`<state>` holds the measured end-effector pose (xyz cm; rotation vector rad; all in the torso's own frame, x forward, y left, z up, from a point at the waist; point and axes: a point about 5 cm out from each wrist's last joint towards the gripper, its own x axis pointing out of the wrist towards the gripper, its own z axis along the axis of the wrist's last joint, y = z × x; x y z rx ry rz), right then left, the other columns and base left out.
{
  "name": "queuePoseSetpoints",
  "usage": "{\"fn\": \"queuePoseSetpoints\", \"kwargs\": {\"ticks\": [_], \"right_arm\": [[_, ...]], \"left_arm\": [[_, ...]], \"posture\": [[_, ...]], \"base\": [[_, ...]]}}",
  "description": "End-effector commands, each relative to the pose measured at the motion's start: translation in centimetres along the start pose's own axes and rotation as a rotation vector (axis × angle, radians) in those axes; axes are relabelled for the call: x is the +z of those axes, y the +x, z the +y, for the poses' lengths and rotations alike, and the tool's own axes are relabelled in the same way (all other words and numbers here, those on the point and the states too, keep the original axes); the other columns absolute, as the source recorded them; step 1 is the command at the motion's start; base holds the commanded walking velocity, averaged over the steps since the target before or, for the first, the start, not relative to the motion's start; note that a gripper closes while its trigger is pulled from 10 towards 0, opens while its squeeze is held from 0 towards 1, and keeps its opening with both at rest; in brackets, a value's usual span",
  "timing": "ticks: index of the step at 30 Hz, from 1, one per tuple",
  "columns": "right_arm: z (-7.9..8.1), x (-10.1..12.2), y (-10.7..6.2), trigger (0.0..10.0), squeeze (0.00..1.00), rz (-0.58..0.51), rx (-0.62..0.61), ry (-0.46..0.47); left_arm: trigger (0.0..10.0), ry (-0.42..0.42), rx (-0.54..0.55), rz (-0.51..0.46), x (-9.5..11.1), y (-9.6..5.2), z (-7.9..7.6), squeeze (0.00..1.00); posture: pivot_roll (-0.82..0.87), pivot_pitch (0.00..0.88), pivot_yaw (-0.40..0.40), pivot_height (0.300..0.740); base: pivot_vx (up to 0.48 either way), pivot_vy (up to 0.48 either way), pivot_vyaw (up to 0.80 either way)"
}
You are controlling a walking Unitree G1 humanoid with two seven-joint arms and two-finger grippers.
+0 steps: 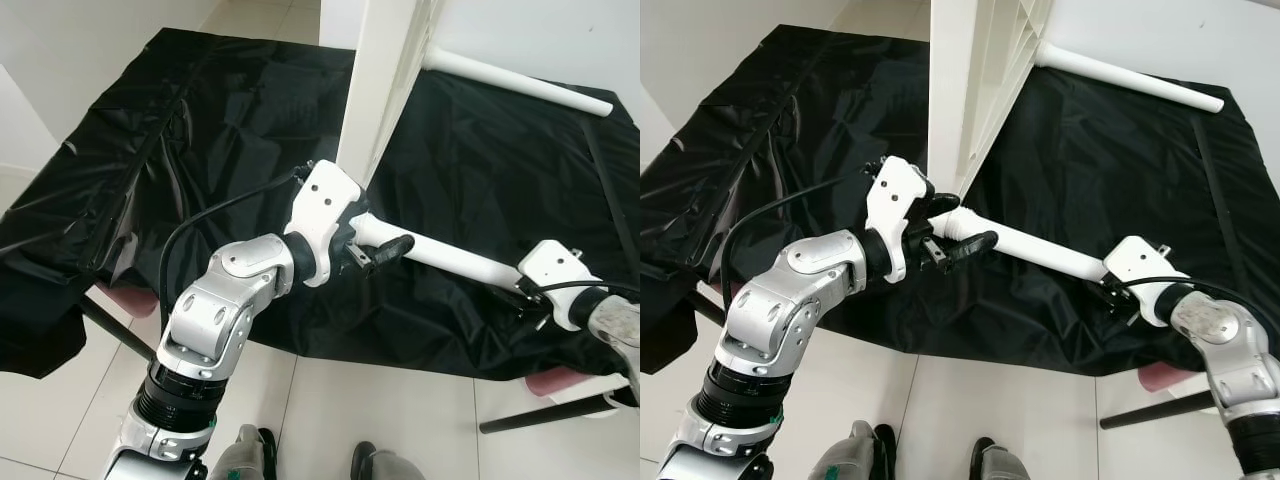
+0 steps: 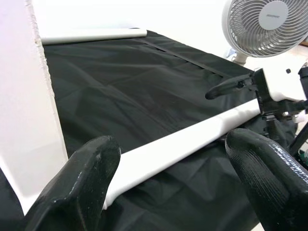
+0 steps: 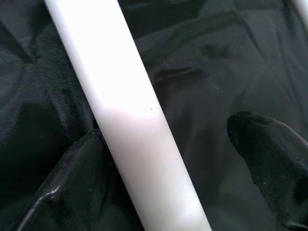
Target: Building children table
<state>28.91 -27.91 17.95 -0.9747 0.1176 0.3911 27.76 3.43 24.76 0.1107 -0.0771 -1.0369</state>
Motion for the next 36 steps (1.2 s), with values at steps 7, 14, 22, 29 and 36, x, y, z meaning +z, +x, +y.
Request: {"fn": "queuePoseSetpoints", "kwargs": {"ticks": [7,14,22,29,36], "right_arm": [[-4.1,-2.3,-1.3,10.0,0.00,0.111,-0.317,0.091],[-4.8,-3.0,-1.8,10.0,0.00,0.143,-0.406,0.132],[-2.9,1.2,-1.9,10.0,0.00,-0.283,-0.386,0.504],[-0.2,2.2,-1.3,10.0,0.00,-0.351,-0.231,0.611],[1.2,1.6,-2.0,10.0,0.00,-0.331,-0.184,0.636]], "left_arm": [[10.0,0.000,0.005,-0.005,0.4,-0.1,-0.2,0.00],[10.0,-0.001,0.006,-0.005,0.4,-0.1,-0.2,0.00],[10.0,-0.001,-0.013,-0.004,0.4,0.0,-0.3,0.00],[10.0,0.010,-0.016,-0.003,0.5,-0.1,-0.3,0.00],[10.0,0.009,-0.009,-0.002,0.6,-0.2,-0.2,0.00]], "posture": [[0.11,0.206,-0.006,0.740],[0.10,0.205,-0.001,0.740],[0.10,0.196,0.009,0.740],[0.11,0.192,0.009,0.740],[0.12,0.195,0.011,0.740]], "base": [[0.000,0.000,0.00],[0.000,0.000,0.00],[0.000,0.000,0.00],[0.000,0.000,0.00],[0.000,0.000,0.00]]}}
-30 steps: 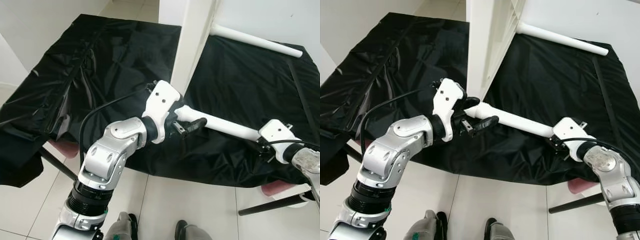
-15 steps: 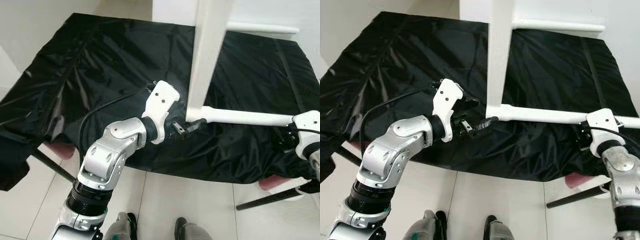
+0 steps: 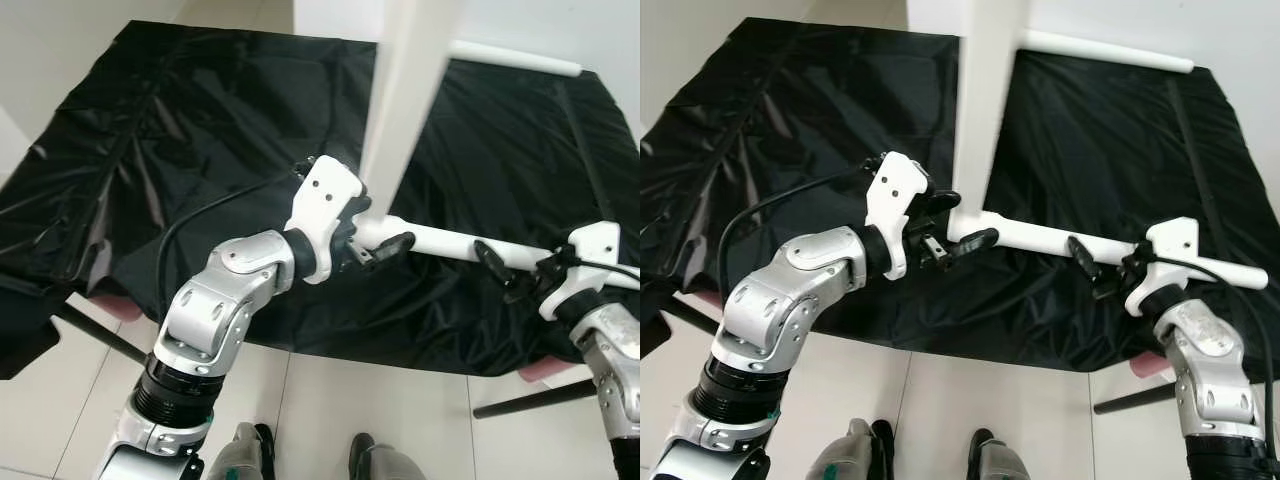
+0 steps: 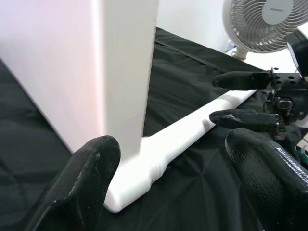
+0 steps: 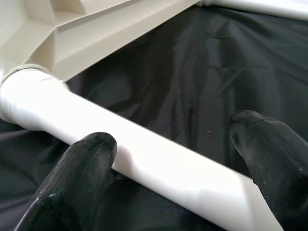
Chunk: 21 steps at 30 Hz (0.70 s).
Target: Building children table
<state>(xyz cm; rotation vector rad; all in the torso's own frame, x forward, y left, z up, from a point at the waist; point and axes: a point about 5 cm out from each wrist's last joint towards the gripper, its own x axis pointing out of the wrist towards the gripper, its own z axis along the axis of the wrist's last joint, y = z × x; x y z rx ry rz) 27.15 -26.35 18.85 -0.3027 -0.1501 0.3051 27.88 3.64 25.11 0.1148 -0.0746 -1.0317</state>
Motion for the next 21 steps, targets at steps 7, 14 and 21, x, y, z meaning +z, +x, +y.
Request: {"fn": "queuePoseSetpoints", "kwargs": {"ticks": [7,14,21], "right_arm": [[1.5,0.5,-1.5,10.0,0.00,-0.096,-0.011,0.179],[2.4,1.2,-1.4,10.0,0.00,-0.164,-0.056,0.271],[4.3,0.9,-0.3,10.0,0.00,-0.191,-0.121,0.375]], "left_arm": [[10.0,-0.008,-0.010,-0.001,0.2,-0.2,-0.3,0.00],[10.0,-0.029,0.024,0.015,-0.2,-0.2,0.2,0.00],[10.0,-0.094,0.025,-0.004,-1.7,-1.4,0.5,1.00]], "posture": [[0.11,0.201,0.018,0.740],[0.11,0.202,0.022,0.740],[0.10,0.195,0.004,0.740]], "base": [[0.000,0.000,0.00],[0.000,0.000,0.00],[0.000,0.000,0.00]]}}
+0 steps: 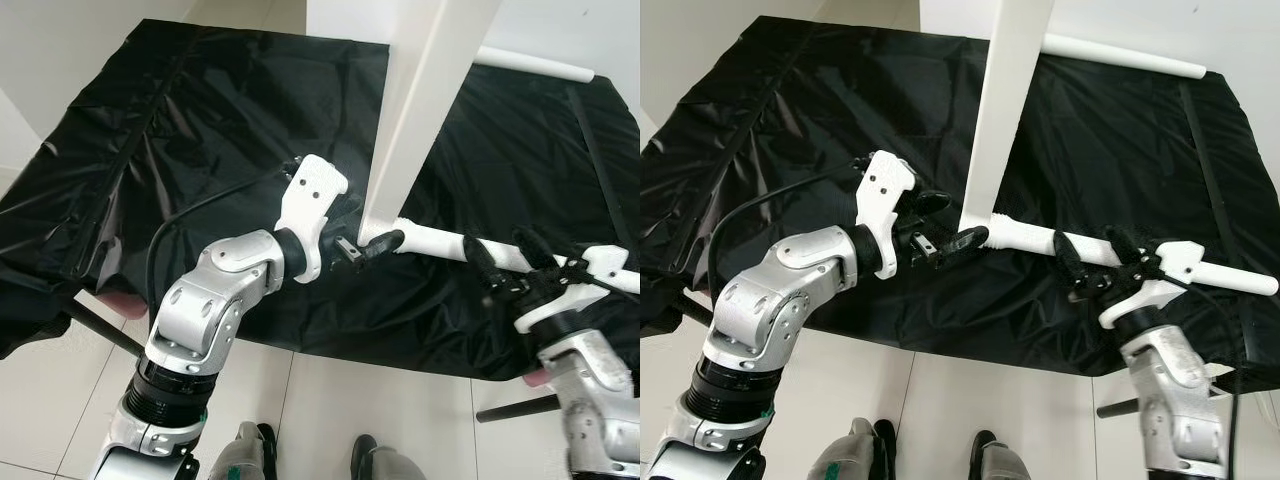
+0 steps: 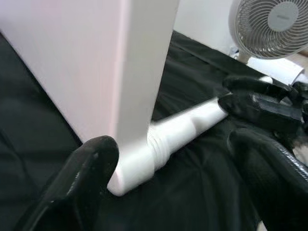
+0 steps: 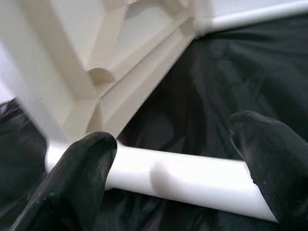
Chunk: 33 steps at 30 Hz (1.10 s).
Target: Building children table
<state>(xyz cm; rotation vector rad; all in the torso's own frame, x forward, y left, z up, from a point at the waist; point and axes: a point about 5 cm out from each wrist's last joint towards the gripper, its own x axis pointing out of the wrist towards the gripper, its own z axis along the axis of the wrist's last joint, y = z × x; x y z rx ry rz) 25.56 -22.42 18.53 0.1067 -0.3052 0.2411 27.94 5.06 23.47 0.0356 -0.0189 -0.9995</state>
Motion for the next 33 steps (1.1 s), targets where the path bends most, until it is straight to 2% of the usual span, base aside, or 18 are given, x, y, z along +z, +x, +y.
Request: {"fn": "queuePoseSetpoints", "kwargs": {"ticks": [1,3,4,7,10,11,12,13,14,17,20,21,22,26,27,29,30,33], "right_arm": [[0.2,-0.3,0.0,10.0,0.00,0.004,-0.021,0.010],[0.3,-0.3,0.1,10.0,0.00,-0.001,-0.036,0.020],[0.3,-0.3,0.2,10.0,1.00,-0.010,-0.055,0.030],[0.2,-0.3,0.4,10.0,1.00,-0.021,-0.091,0.038],[0.2,-0.1,0.4,10.0,1.00,-0.031,-0.115,0.025],[0.2,-0.1,0.5,10.0,0.89,-0.044,-0.142,0.030],[0.2,0.0,0.6,10.0,0.28,-0.057,-0.177,0.034],[0.2,0.0,0.6,10.0,0.28,-0.057,-0.177,0.034],[0.2,0.1,0.7,10.0,0.00,-0.070,-0.206,0.035],[0.2,0.3,0.9,10.0,0.00,-0.089,-0.273,0.036],[0.2,0.3,1.2,10.0,0.00,-0.093,-0.307,0.041],[0.2,0.4,1.8,10.0,0.00,-0.100,-0.348,0.049],[0.3,0.5,2.2,10.0,0.00,-0.101,-0.355,0.049],[0.6,0.5,3.0,10.0,0.00,-0.096,-0.355,0.040],[1.0,0.4,3.6,10.0,0.00,-0.090,-0.346,0.025],[1.3,0.4,4.1,10.0,0.00,-0.085,-0.340,0.013],[1.9,0.5,5.2,10.0,0.00,-0.087,-0.338,-0.040],[2.1,0.6,5.5,10.0,0.00,-0.089,-0.334,-0.052]], "left_arm": [[10.0,-0.018,-0.001,-0.024,-0.3,-0.4,0.2,1.00],[10.0,-0.025,0.009,-0.024,-0.6,-0.6,0.4,1.00],[10.0,-0.012,0.044,-0.020,-0.7,-0.7,0.9,1.00],[10.0,0.042,0.106,-0.024,-0.5,-0.7,1.7,1.00],[10.0,0.060,0.161,-0.035,0.0,-0.5,2.2,1.00],[10.0,0.092,0.215,-0.043,0.4,-0.3,2.6,0.00],[10.0,0.083,0.268,-0.045,0.6,-0.2,2.9,0.00],[10.0,0.083,0.268,-0.045,0.6,-0.2,2.9,0.00],[10.0,0.073,0.304,-0.053,0.7,-0.1,3.2,0.00],[10.0,0.033,0.368,-0.067,0.7,-0.2,3.9,0.00],[10.0,0.032,0.401,-0.072,0.7,-0.4,4.3,0.00],[10.0,-0.023,0.466,-0.075,0.7,-0.7,5.5,0.00],[10.0,-0.056,0.482,-0.091,0.9,-0.7,6.0,0.00],[10.0,-0.087,0.517,-0.130,1.4,-0.8,6.7,0.00],[10.0,-0.112,0.531,-0.153,1.5,-0.7,7.1,0.00],[10.0,-0.129,0.544,-0.167,1.6,-0.7,7.3,0.00],[10.0,-0.106,0.562,-0.199,1.7,-0.5,7.6,0.00],[10.0,-0.092,0.568,-0.209,1.8,-0.5,7.7,0.00]], "posture": [[0.10,0.196,0.001,0.740],[0.09,0.192,0.003,0.740],[0.09,0.193,0.002,0.740],[0.08,0.190,0.003,0.740],[0.08,0.190,0.003,0.740],[0.08,0.190,0.003,0.740],[0.08,0.186,0.010,0.740],[0.08,0.186,0.010,0.740],[0.08,0.184,0.010,0.740],[0.08,0.184,0.010,0.740],[0.08,0.184,0.010,0.740],[0.08,0.181,0.007,0.740],[0.09,0.180,0.002,0.740],[0.09,0.178,-0.004,0.740],[0.09,0.178,-0.004,0.740],[0.09,0.172,-0.009,0.740],[0.09,0.165,-0.012,0.740],[0.09,0.165,-0.012,0.740]], "base": [[0.000,0.000,0.00],[0.000,0.000,0.00],[0.000,0.000,0.00],[0.000,0.000,0.00],[0.000,0.000,0.00],[0.000,0.000,0.00],[0.000,0.000,0.00],[0.000,0.000,0.00],[0.000,0.000,0.00],[0.000,0.000,0.00],[0.000,0.000,0.00],[0.000,0.000,0.00],[0.000,0.000,0.00],[0.000,0.000,0.00],[0.000,0.000,0.00],[0.000,0.000,0.00],[0.000,0.000,0.00],[0.000,0.000,0.00]]}}
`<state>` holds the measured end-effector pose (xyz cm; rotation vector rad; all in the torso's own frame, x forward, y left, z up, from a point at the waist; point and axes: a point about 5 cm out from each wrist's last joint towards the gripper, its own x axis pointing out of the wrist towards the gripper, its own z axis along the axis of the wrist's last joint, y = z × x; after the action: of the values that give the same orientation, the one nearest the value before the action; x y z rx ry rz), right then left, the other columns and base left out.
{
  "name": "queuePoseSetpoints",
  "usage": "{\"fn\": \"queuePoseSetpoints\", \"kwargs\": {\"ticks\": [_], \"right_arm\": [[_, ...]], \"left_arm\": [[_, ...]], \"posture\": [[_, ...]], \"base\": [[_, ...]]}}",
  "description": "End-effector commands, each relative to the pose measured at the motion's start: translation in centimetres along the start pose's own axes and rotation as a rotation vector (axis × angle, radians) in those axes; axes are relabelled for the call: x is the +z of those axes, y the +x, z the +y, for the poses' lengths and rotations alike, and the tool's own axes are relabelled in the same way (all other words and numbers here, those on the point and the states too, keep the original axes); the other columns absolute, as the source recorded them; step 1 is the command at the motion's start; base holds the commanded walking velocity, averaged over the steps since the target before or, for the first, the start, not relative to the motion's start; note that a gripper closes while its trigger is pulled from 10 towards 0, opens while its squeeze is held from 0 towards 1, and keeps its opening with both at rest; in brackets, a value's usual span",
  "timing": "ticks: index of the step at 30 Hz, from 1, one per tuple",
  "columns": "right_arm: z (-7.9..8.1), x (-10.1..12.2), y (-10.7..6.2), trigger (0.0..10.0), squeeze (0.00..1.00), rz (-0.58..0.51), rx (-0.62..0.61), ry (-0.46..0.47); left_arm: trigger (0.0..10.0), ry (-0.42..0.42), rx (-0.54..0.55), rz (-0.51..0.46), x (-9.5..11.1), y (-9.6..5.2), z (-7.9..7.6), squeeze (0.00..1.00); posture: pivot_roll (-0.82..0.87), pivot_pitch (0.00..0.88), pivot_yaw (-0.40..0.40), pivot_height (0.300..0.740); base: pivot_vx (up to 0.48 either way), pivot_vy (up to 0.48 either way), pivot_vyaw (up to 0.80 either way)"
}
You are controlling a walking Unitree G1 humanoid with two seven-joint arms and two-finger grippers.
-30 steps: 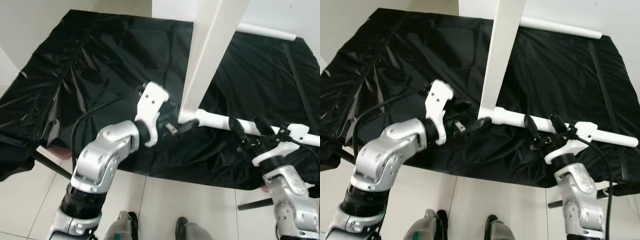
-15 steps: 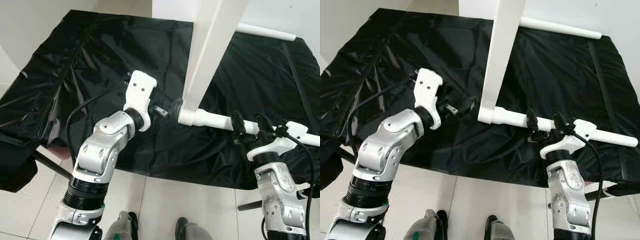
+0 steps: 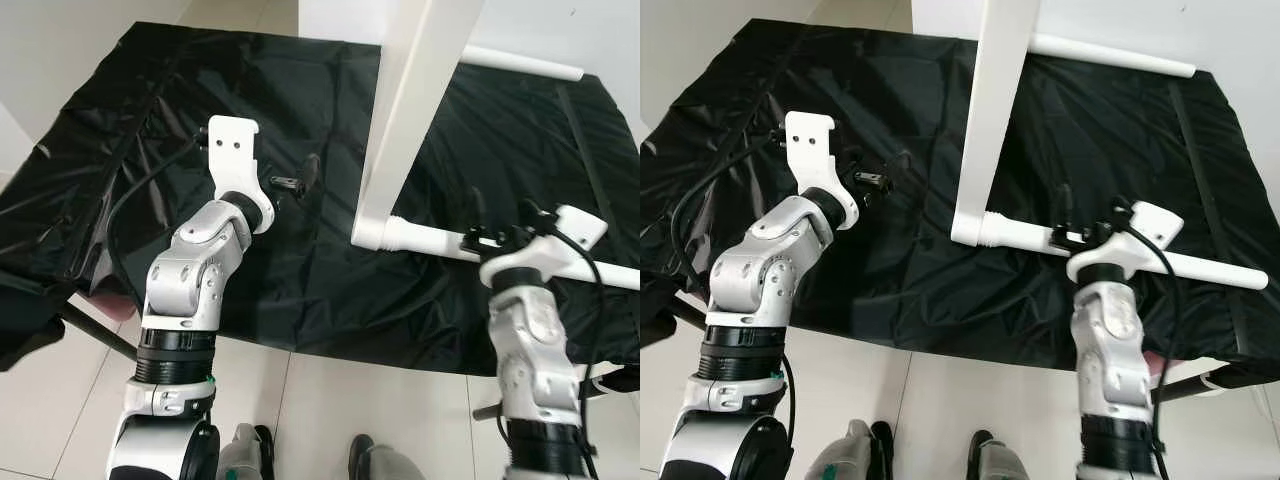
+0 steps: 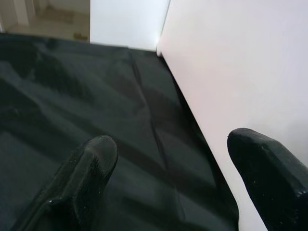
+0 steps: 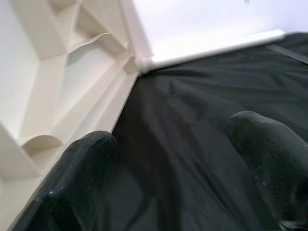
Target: Building children table
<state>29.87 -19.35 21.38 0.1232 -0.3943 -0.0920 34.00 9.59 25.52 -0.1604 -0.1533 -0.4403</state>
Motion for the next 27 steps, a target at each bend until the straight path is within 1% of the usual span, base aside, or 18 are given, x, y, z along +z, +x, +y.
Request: {"fn": "queuePoseSetpoints", "kwargs": {"ticks": [1,2,4,8,10,12,13,15,17,18,20,21,22,23,25,26,27], "right_arm": [[0.2,-0.3,0.1,10.0,0.00,0.005,-0.019,-0.061],[0.4,-0.3,0.3,10.0,0.00,-0.003,-0.020,-0.091],[0.4,-0.5,0.4,10.0,0.00,-0.010,-0.040,-0.130],[0.8,-0.8,0.4,10.0,0.00,-0.003,-0.030,-0.134],[0.9,-1.0,0.5,10.0,0.00,0.003,-0.033,-0.134],[1.0,-1.1,0.6,10.0,0.00,0.003,-0.035,-0.131],[1.0,-1.1,0.8,10.0,0.00,0.004,-0.038,-0.130],[1.0,-1.1,0.8,10.0,0.00,0.004,-0.038,-0.130],[1.0,-1.1,0.9,10.0,0.00,0.001,-0.039,-0.135],[1.0,-1.0,1.0,10.0,0.00,-0.003,-0.035,-0.152],[1.0,-1.0,1.0,10.0,0.00,-0.003,-0.035,-0.152],[0.8,-1.1,1.0,10.0,0.00,-0.005,-0.037,-0.170],[0.6,-1.1,0.9,10.0,0.00,-0.002,-0.039,-0.186],[0.6,-1.1,0.9,10.0,0.00,-0.002,-0.039,-0.186],[0.1,-1.4,0.7,10.0,0.00,0.006,-0.054,-0.199],[0.1,-1.4,0.7,10.0,0.00,0.006,-0.054,-0.199],[0.0,-1.5,0.7,10.0,0.00,0.007,-0.058,-0.203]], "left_arm": [[10.0,0.008,0.012,-0.035,0.1,0.2,0.1,0.00],[10.0,0.014,0.023,-0.062,0.2,0.2,0.3,0.00],[10.0,-0.008,0.037,-0.095,0.2,0.1,0.4,0.00],[10.0,-0.018,0.057,-0.080,-0.2,0.1,0.7,0.00],[10.0,-0.051,0.051,-0.070,-0.7,-0.1,0.8,0.00],[10.0,-0.044,0.060,-0.069,-0.9,-0.2,1.0,0.00],[10.0,-0.034,0.066,-0.065,-1.1,-0.3,1.2,0.00],[10.0,-0.034,0.066,-0.065,-1.1,-0.3,1.2,0.00],[10.0,-0.021,0.055,-0.055,-1.3,-0.4,1.2,0.00],[10.0,0.001,0.043,-0.044,-1.4,-0.4,1.3,0.00],[10.0,0.001,0.043,-0.044,-1.4,-0.4,1.3,0.00],[10.0,0.038,0.014,-0.053,-1.3,-0.6,0.9,0.00],[10.0,0.049,-0.028,-0.066,-1.1,-0.7,0.3,0.00],[10.0,0.049,-0.028,-0.066,-1.1,-0.7,0.3,0.00],[10.0,0.060,-0.169,-0.093,-0.8,-1.4,-1.7,0.00],[10.0,0.060,-0.169,-0.093,-0.8,-1.4,-1.7,0.00],[10.0,0.072,-0.227,-0.104,-0.8,-1.7,-2.5,0.00]], "posture": [[0.09,0.158,-0.016,0.740],[0.09,0.154,-0.017,0.740],[0.09,0.147,-0.018,0.740],[0.09,0.143,-0.022,0.740],[0.09,0.135,-0.029,0.740],[0.09,0.135,-0.029,0.740],[0.08,0.129,-0.047,0.740],[0.08,0.129,-0.047,0.740],[0.08,0.129,-0.047,0.740],[0.08,0.128,-0.054,0.740],[0.08,0.128,-0.054,0.740],[0.08,0.132,-0.050,0.740],[0.08,0.132,-0.050,0.740],[0.08,0.132,-0.050,0.740],[0.09,0.141,-0.042,0.740],[0.09,0.141,-0.042,0.740],[0.09,0.141,-0.042,0.740]], "base": [[0.000,0.000,0.00],[0.000,0.000,0.00],[0.000,0.000,0.00],[0.000,0.000,0.00],[0.000,0.000,0.00],[0.000,0.000,0.00],[0.000,0.000,0.00],[0.000,0.000,0.00],[0.000,0.000,0.00],[0.000,0.000,0.00],[0.000,0.000,0.00],[0.000,0.000,0.00],[0.000,0.000,0.00],[0.000,0.000,0.00],[0.000,0.000,0.00],[0.000,0.000,0.00],[0.000,0.000,0.00]]}}
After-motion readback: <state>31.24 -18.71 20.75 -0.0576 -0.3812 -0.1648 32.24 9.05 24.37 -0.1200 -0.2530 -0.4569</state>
